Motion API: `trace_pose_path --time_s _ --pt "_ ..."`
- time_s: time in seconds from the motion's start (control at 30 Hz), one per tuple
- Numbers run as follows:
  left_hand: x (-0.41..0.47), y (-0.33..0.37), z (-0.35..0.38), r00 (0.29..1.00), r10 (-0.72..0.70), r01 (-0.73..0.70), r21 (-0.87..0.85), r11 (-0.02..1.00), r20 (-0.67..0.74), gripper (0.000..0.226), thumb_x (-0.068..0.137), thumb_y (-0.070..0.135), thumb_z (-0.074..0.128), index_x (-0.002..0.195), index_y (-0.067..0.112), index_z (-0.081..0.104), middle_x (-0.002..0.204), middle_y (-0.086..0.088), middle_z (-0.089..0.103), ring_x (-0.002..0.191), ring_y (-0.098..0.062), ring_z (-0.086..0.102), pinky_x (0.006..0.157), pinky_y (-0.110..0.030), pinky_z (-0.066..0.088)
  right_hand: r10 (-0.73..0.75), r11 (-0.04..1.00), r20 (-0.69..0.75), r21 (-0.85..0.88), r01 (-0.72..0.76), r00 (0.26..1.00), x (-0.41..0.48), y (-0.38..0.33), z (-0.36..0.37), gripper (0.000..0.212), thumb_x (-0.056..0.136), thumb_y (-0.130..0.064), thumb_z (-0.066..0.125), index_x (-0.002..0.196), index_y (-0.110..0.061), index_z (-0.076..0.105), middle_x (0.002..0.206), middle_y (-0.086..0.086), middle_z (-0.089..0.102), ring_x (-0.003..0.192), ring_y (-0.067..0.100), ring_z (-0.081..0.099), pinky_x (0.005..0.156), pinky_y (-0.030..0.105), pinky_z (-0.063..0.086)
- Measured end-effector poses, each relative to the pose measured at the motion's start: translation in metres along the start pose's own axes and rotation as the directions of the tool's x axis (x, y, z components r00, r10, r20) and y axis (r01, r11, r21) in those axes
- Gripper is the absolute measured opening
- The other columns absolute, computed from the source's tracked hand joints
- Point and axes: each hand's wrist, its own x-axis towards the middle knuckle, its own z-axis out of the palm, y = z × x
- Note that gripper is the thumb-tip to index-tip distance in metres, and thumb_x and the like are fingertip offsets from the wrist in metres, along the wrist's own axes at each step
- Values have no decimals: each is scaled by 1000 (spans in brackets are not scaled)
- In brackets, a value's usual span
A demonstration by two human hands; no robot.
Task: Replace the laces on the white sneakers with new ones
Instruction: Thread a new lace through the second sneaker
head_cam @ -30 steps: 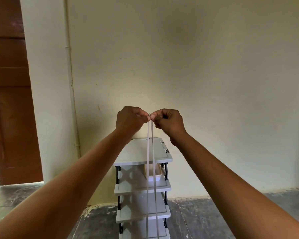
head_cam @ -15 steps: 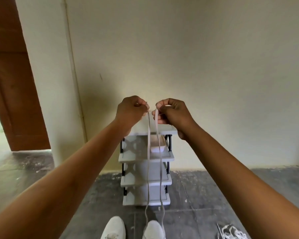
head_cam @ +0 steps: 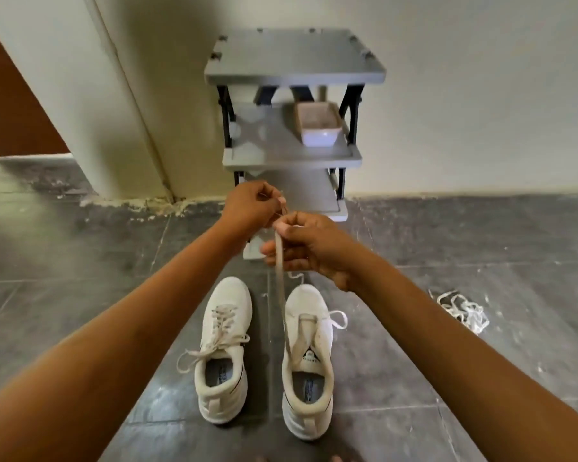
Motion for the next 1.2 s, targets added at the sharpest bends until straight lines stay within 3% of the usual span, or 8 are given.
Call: trace_pose_path --time_s 0.23,0.33,0.57,0.73,0.87,1.0,1.13,1.2 --pt "-16 -102 49 969 -196 198 -1 980 149 19 92 4 53 78 17 55 75 -4 64 67 -14 60 66 -24 50 133 886 -397 -363 -289 908 26 116 -65 17 92 -13 52 76 -14 55 66 2 55 54 12 48 51 22 38" --pt "-25 -126 59 945 -279 279 27 960 168 18 93 6 51 80 17 56 75 -3 63 71 -17 60 73 -30 51 98 802 -440 -496 -333 893 32 147 -79 13 90 -19 58 85 -7 61 80 4 59 75 16 54 70 28 42" --pt "-33 -142 76 923 -350 344 64 937 161 14 93 11 52 82 18 56 80 -5 64 74 -18 63 74 -29 52 210 516 -416 -721 -462 885 34 194 -74 39 86 -52 57 97 -15 52 104 7 63 99 27 59 72 30 41" --pt "-34 -143 79 921 -348 342 65 937 175 12 93 10 53 84 16 56 83 -7 65 76 -19 64 76 -31 54 84 433 -429 -797 -421 899 31 199 -60 32 91 -25 50 117 -6 48 116 16 58 103 34 56 74 34 43" --pt "-32 -148 72 924 -364 361 41 932 118 6 94 8 51 92 10 57 85 -9 64 74 -19 63 65 -22 50 62 474 -318 -825 -308 946 32 184 -55 29 91 -17 49 117 -4 51 122 15 48 106 33 53 80 35 43" --pt "-26 -150 66 926 -371 371 10 929 72 8 95 10 49 92 11 56 80 -3 63 70 -14 61 57 -17 45 164 713 -128 -670 -207 978 25 169 -31 12 92 -14 51 99 -5 55 93 8 55 85 22 55 62 25 39" --pt "-23 -150 68 927 -369 371 -13 929 69 8 95 9 49 93 9 56 80 -4 63 71 -16 61 61 -20 49 459 853 277 -401 -333 844 17 159 -22 10 92 -24 56 89 -18 64 92 -4 67 77 6 60 68 16 47" --pt "-24 -151 70 927 -368 370 -17 929 80 7 95 9 50 95 7 57 81 -5 63 71 -17 61 66 -24 52 339 880 172 -406 -247 925 19 162 -28 17 92 -26 57 91 -15 70 97 4 70 82 9 61 74 15 47"
